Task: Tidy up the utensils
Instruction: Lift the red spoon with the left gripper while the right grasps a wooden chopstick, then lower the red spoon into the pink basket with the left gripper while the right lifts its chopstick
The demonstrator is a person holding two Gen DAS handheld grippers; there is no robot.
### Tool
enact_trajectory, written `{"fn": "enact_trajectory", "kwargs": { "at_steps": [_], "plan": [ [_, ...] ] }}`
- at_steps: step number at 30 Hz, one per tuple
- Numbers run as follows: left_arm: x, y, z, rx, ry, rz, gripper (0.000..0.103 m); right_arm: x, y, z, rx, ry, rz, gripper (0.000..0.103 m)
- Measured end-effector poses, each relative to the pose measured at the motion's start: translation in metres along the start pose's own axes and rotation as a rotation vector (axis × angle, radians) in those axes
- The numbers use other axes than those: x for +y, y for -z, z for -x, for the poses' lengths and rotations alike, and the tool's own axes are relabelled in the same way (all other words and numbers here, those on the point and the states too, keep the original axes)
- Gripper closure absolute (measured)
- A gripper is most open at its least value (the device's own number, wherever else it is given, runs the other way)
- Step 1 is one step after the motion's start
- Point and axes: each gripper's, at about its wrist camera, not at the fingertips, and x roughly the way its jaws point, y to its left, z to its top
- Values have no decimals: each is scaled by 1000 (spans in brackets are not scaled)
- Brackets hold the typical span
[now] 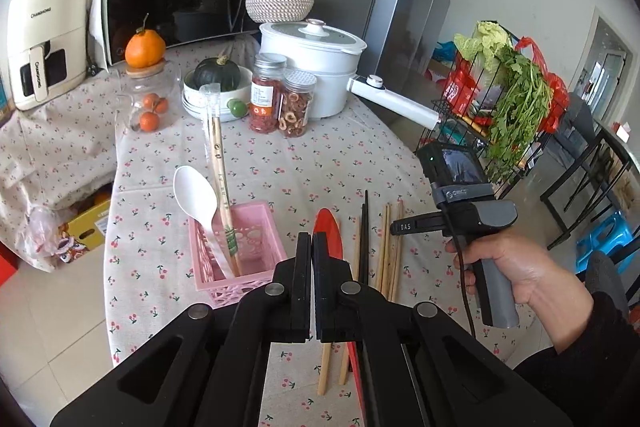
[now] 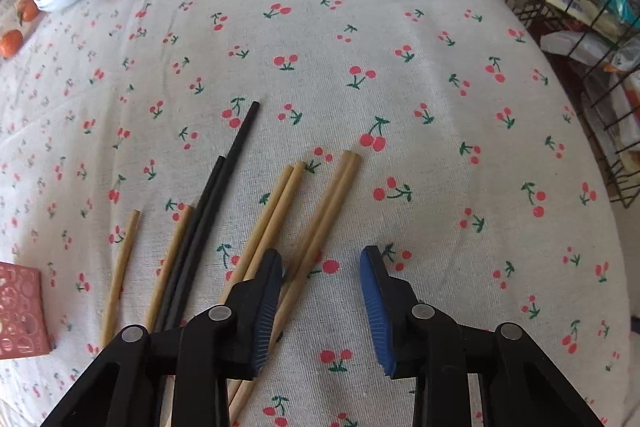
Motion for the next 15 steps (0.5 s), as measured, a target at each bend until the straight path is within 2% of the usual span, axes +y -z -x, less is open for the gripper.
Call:
{"fn": "enact_trajectory", "kwargs": {
  "at_steps": [3, 4, 7, 11, 15],
  "plan": [
    [5, 0, 5, -14, 6, 16, 103, 9, 2, -1, 10, 65, 22, 77],
    [5, 0, 7, -20, 6, 18, 103, 8, 2, -1, 8, 55, 14, 84],
    [6, -1, 16, -55, -1, 18, 103, 4, 4, 0, -10, 15, -10, 95],
    [10, -4, 31, -117, -23, 24, 103, -1, 10, 11, -49, -45, -34, 95],
    [18, -9, 48, -185, -44, 46, 103, -3, 19, 48, -155, -86, -29, 95]
  ]
}}
